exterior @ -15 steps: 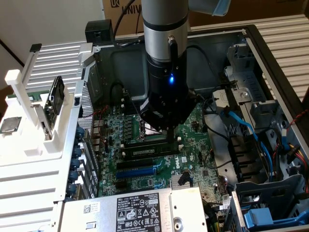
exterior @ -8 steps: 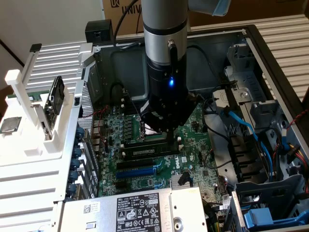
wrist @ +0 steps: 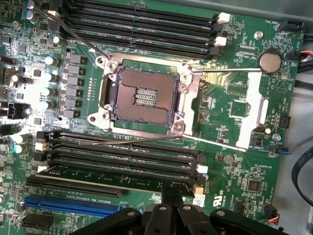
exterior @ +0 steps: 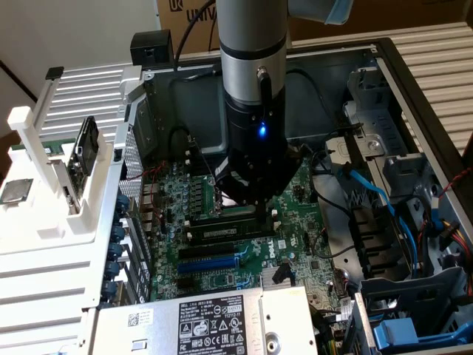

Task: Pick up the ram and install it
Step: 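Press down the ram until it locks into place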

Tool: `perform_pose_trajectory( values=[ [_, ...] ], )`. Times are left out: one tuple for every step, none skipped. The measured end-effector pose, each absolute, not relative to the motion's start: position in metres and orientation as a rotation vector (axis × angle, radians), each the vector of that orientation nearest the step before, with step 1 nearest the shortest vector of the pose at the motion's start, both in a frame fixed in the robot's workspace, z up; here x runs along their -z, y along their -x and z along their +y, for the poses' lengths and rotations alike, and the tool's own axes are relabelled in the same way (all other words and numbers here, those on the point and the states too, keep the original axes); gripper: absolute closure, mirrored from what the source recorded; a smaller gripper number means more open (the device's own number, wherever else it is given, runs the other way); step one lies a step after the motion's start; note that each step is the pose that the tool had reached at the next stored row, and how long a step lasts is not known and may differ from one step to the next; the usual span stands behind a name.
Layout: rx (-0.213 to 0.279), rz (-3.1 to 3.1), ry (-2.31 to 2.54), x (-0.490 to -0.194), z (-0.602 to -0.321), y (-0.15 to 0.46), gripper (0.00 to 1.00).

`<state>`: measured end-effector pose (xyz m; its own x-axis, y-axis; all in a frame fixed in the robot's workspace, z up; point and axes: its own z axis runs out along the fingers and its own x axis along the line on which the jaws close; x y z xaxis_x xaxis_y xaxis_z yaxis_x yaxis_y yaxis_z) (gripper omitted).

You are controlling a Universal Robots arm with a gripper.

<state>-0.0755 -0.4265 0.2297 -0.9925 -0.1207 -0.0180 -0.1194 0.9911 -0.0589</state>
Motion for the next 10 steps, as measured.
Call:
perform_pose_trajectory(
  values=[
    [0.090, 3.113, 0.188, -0.2290, -0.4265, 0.0755, 0.90],
    [0.090, 3.113, 0.188, -0.2288, -0.4265, 0.0755, 0.90],
    [0.090, 3.113, 0.188, -0.2286, -0.4265, 0.0755, 0.90],
    [0.090, 3.113, 0.188, -0.2285, -0.4265, 0.0755, 0.90],
    [0.090, 3.113, 0.188, -0.2283, -0.4265, 0.0755, 0.90],
    [0.090, 3.113, 0.188, -0.2280, -0.4265, 0.0755, 0.90],
    [0.090, 3.113, 0.188, -0.2280, -0.4265, 0.0755, 0.90],
    [0.090, 3.113, 0.188, -0.2280, -0.4265, 0.0755, 0.90],
    [0.090, 3.113, 0.188, -0.2282, -0.4264, 0.0755, 0.90],
    [0.089, 3.113, 0.188, -0.2287, -0.4264, 0.0755, 0.90]
  ],
)
